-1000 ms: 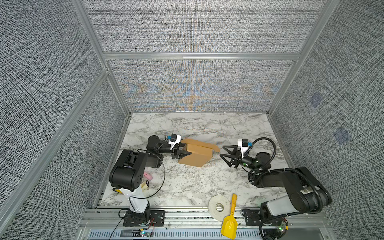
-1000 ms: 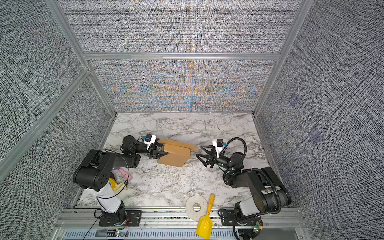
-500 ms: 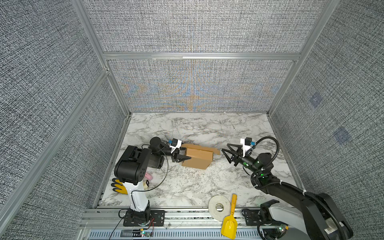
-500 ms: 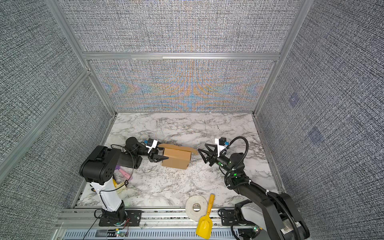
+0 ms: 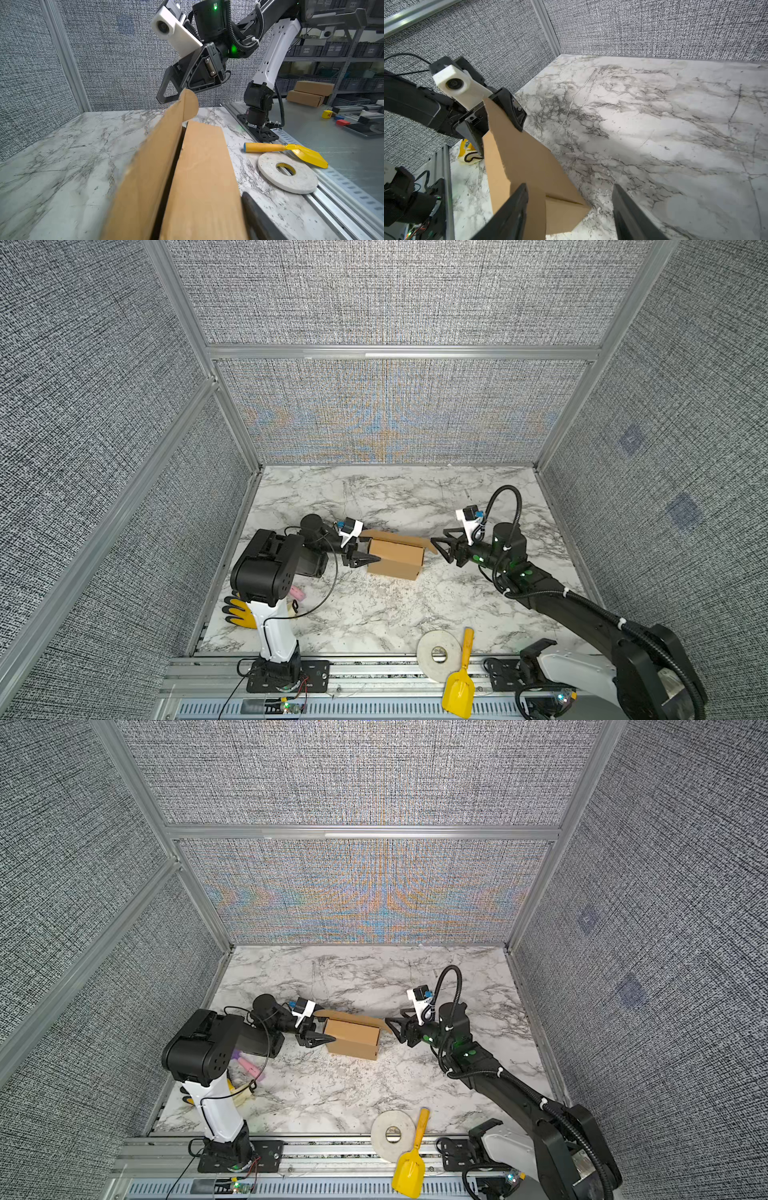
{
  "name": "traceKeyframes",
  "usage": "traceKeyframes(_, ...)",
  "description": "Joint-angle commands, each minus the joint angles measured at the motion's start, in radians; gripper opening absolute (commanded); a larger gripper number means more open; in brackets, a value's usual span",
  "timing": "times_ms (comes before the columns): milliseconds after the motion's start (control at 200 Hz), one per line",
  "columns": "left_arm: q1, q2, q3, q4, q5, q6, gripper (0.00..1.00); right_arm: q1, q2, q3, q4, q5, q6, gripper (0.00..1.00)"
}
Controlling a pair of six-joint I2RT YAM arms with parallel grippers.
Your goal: Fold the paper box
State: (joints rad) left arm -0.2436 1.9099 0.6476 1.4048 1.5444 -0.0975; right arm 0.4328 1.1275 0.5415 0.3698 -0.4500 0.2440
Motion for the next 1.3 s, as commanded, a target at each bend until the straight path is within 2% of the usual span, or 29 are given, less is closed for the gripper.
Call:
traceKeyframes(0,0.004,0.012,0.007,0.005,0.02,-0.004,0.64,-0.001,-0.025,0.011,-0.078,0.066,-0.002,0.61)
traceKeyframes(60,0.004,0.012,0.009,0.008,0.023,-0.005,0.63,-0.014,-0.044,0.017,-0.109,0.094,0.001,0.57)
traceKeyframes(175,0.005,0.022,0.01,0.019,0.027,-0.007,0.62,-0.035,-0.061,0.03,-0.148,0.111,-0.013,0.56)
traceKeyframes(460,0.006,0.039,0.02,0.04,0.028,-0.028,0.59,-0.068,0.067,0.111,-0.223,0.098,-0.086,0.56)
traceKeyframes(641,0.007,0.03,0.022,0.036,0.022,-0.029,0.59,-0.062,0.081,0.134,-0.273,-0.041,-0.11,0.55)
traceKeyframes(881,0.007,0.03,0.021,0.031,0.02,-0.028,0.59,-0.044,0.047,0.124,-0.288,-0.096,-0.104,0.55)
traceKeyframes(1136,0.007,0.027,0.015,0.017,0.021,-0.017,0.63,-0.015,0.035,0.113,-0.279,-0.101,-0.078,0.54)
traceKeyframes(1296,0.006,0.034,0.018,0.004,0.027,-0.017,0.64,-0.012,-0.018,0.132,-0.322,-0.028,-0.055,0.54)
